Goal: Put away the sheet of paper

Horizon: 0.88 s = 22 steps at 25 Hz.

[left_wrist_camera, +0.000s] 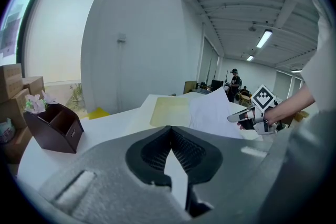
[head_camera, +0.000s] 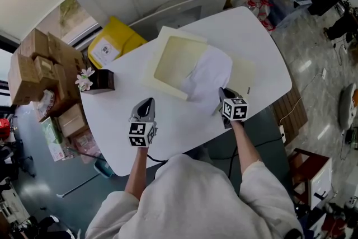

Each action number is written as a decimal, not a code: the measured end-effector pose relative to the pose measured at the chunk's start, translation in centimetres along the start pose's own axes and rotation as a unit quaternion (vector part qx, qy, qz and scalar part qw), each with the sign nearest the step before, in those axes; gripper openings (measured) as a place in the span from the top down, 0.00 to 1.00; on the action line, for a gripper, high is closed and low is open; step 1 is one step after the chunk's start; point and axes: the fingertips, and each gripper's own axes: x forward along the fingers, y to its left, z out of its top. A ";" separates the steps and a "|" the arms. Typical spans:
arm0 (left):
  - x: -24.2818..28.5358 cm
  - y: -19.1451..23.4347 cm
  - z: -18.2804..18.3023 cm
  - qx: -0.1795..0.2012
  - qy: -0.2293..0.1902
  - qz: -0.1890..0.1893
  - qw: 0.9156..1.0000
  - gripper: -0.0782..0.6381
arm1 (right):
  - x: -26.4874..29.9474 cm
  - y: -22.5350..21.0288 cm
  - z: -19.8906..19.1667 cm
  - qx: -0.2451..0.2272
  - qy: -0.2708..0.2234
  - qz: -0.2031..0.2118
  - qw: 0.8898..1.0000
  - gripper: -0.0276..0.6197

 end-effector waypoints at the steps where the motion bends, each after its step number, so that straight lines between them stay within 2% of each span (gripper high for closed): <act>1: -0.1 0.1 0.0 -0.001 0.000 0.001 1.000 0.88 | 0.2 -0.1 0.0 -0.001 0.003 0.000 1.000 0.95; 6: -0.3 0.5 0.0 -0.004 -0.001 0.007 1.000 0.88 | 1.1 -0.3 0.1 0.007 0.014 0.003 1.000 0.95; 22: -1.2 2.6 -0.8 -0.020 0.002 0.036 0.999 0.88 | 4.5 -0.8 0.7 0.102 0.036 0.031 0.994 0.95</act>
